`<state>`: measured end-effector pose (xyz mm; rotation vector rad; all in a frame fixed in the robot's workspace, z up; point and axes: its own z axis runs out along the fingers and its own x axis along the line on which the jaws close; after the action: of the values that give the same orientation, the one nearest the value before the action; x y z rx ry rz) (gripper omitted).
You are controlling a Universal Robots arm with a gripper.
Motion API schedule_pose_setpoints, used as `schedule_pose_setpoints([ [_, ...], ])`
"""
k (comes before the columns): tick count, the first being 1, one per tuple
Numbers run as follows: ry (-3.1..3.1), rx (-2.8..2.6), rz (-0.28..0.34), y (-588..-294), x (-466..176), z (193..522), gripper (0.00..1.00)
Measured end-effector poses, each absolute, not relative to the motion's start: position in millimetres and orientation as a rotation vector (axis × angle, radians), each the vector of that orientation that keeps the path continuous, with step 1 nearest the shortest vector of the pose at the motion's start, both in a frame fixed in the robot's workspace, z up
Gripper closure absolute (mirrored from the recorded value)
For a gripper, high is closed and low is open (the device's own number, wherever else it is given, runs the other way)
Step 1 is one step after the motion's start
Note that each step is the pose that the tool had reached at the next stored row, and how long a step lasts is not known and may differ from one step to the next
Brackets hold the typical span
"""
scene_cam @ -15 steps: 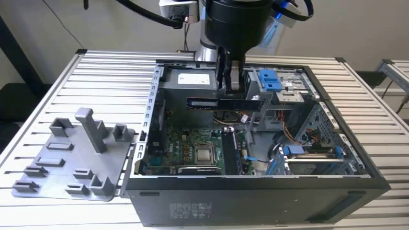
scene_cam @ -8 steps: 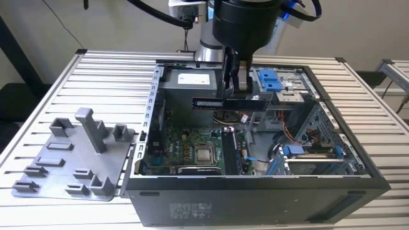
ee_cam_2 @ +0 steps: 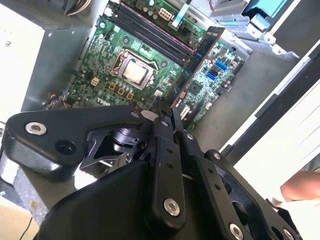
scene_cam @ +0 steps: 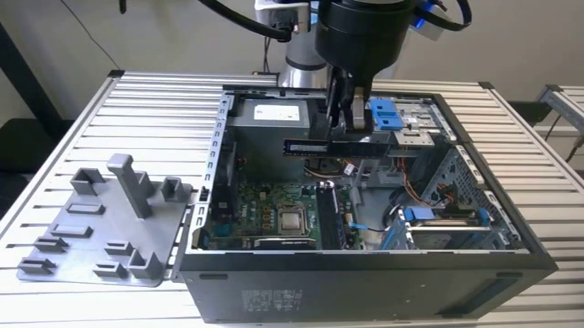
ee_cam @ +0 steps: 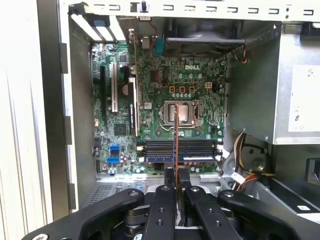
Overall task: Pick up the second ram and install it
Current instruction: 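Pick up the second ram and move it above second insertion slot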
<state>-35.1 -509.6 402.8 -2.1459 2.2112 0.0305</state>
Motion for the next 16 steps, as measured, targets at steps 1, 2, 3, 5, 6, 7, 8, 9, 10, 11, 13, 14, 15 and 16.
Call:
schedule_pose_setpoints([
  [1,2.211,-2.146,0.03,-510,-34,403,0.86],
  [2,2.211,-2.146,0.03,-510,-33,403,0.86],
  [3,2.211,-2.146,0.03,-510,-32,403,0.86],
  [5,2.211,-2.146,0.03,-510,-30,403,0.86],
  [6,2.211,-2.146,0.03,-510,-29,403,0.86],
  [7,2.211,-2.146,0.03,-510,-28,403,0.86],
  [8,2.211,-2.146,0.031,-510,-28,403,0.86],
  [9,2.211,-2.146,0.03,-510,-27,403,0.86],
  [10,2.211,-2.146,0.03,-510,-26,403,0.86],
  [11,2.211,-2.146,0.03,-510,-26,403,0.86],
  [13,2.211,-2.146,0.03,-510,-24,403,0.86],
  [14,2.211,-2.146,0.03,-510,-23,403,0.86],
  [15,2.211,-2.146,0.03,-510,-22,403,0.86],
  [16,2.211,-2.146,0.03,-510,-20,403,0.86],
])
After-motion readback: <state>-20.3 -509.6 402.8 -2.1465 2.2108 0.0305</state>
